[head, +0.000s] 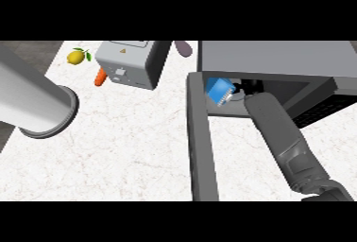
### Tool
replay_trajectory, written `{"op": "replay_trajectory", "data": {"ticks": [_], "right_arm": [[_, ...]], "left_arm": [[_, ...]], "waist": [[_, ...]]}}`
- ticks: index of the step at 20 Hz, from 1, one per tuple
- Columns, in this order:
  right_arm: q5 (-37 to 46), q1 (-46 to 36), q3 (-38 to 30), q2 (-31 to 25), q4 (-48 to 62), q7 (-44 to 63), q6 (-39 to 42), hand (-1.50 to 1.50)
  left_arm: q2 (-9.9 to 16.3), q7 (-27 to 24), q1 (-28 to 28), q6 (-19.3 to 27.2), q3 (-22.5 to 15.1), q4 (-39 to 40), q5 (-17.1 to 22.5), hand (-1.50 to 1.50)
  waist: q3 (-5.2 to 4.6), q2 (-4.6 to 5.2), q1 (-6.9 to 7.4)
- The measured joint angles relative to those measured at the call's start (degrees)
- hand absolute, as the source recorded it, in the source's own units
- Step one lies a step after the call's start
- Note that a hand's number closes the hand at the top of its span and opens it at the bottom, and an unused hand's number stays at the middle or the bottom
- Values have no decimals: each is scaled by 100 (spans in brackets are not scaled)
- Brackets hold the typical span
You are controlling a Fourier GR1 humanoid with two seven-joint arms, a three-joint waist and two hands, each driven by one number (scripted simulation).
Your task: Pick up the milk, place it into the microwave and close the microwave
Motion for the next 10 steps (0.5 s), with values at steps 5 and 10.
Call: {"op": "replay_trajectory", "data": {"ticks": [5, 10], "right_arm": [[108, -317, -135, -224, 521, -70, -482, 150], [319, -466, -116, -369, 813, -217, -1226, 150]], "left_arm": [[10, -27, -71, -43, -16, 67, -23, -150], [35, -14, -149, -59, -61, 106, -58, -150]], "waist": [[16, 76, 118], [33, 143, 216]]}}
